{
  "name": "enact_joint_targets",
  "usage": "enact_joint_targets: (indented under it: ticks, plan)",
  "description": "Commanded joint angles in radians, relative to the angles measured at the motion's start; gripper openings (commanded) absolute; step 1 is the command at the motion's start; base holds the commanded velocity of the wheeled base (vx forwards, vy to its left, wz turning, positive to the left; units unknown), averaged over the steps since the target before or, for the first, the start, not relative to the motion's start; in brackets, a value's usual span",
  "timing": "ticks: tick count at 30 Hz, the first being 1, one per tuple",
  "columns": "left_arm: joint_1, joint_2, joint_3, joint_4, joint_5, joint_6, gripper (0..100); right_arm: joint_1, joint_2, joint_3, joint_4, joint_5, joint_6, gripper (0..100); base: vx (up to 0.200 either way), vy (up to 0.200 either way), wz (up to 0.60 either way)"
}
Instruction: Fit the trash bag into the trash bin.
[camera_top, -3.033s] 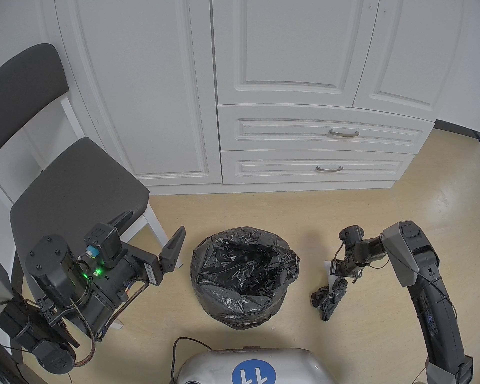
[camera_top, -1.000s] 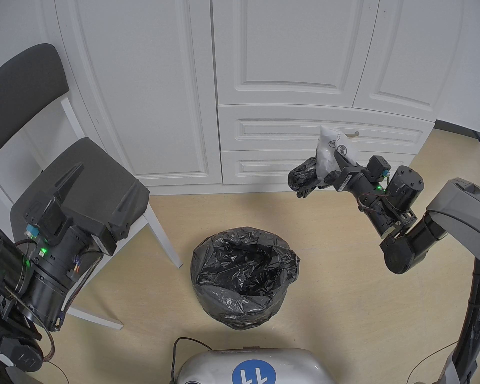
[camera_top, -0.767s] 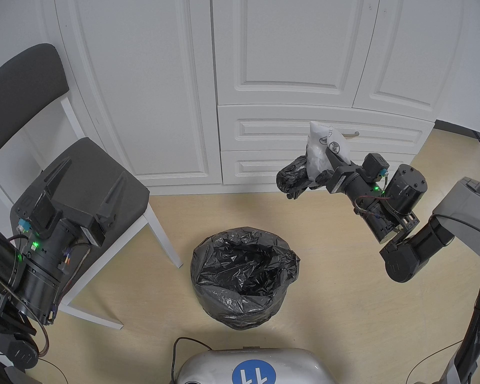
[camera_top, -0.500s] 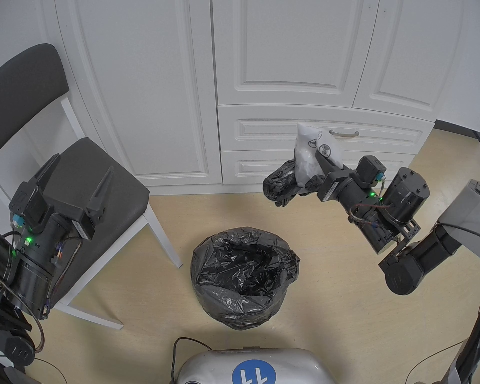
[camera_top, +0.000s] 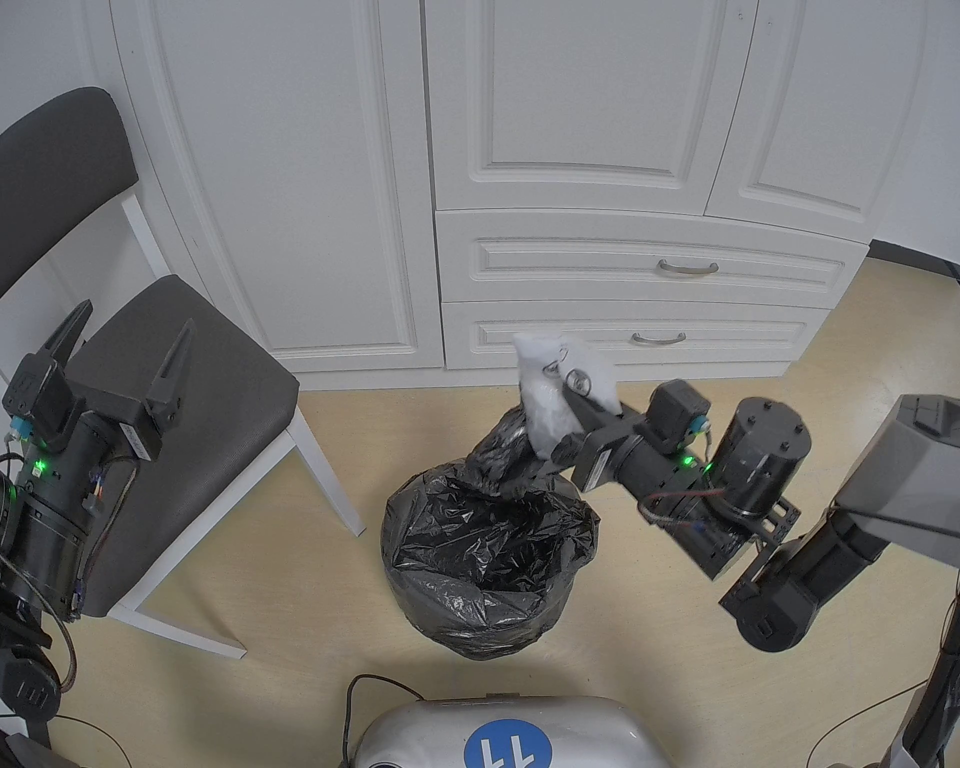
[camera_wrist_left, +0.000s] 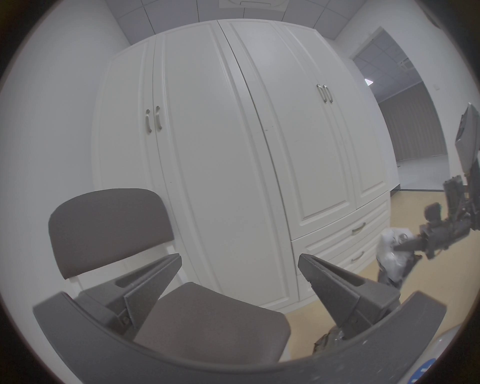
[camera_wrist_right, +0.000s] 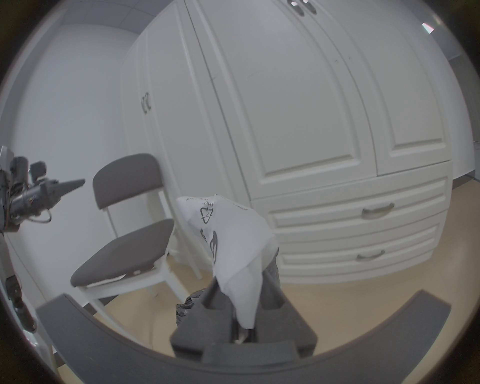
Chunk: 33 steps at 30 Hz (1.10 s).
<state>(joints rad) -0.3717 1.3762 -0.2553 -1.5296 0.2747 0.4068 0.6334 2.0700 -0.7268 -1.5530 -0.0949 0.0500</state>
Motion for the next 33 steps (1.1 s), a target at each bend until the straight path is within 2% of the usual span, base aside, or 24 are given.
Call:
enact_joint_targets:
  ticks: [1,4,10,16,20,26,30,31,33]
  plan:
    - [0.045,-0.005,-0.010,-0.001,-0.002,0.004,100,0.034,0.067,0.024,-0.018,0.000,0.002,0,0.000,0.000,0.00]
    - [0.060,-0.003,-0.016,-0.001,-0.002,0.004,100,0.035,0.088,0.023,-0.018,0.000,0.004,0,0.000,0.000,0.00]
    - [0.120,-0.005,-0.035,-0.001,-0.005,0.003,100,0.048,0.165,-0.011,-0.018,0.000,0.060,0,0.000,0.000,0.00]
    - [0.126,-0.006,-0.041,-0.001,-0.006,0.003,100,0.048,0.277,-0.115,-0.018,-0.017,0.123,0,0.000,0.000,0.00]
    - [0.126,-0.011,-0.041,-0.001,-0.006,0.003,100,0.063,0.372,-0.235,-0.018,-0.091,0.188,0,0.000,0.000,0.00]
    - [0.126,-0.012,-0.041,-0.001,-0.006,0.003,100,0.083,0.458,-0.330,-0.018,-0.131,0.217,0,0.000,0.000,0.00]
    - [0.126,-0.011,-0.039,-0.001,-0.006,0.003,100,0.106,0.552,-0.513,-0.018,-0.236,0.260,0,0.000,0.000,0.00]
    - [0.126,-0.011,-0.039,-0.001,-0.006,0.003,100,0.106,0.552,-0.513,-0.018,-0.236,0.260,0,0.000,0.000,0.00]
    - [0.125,-0.011,-0.039,0.000,-0.006,0.003,100,0.108,0.604,-0.646,-0.018,-0.327,0.243,0,0.000,0.000,0.00]
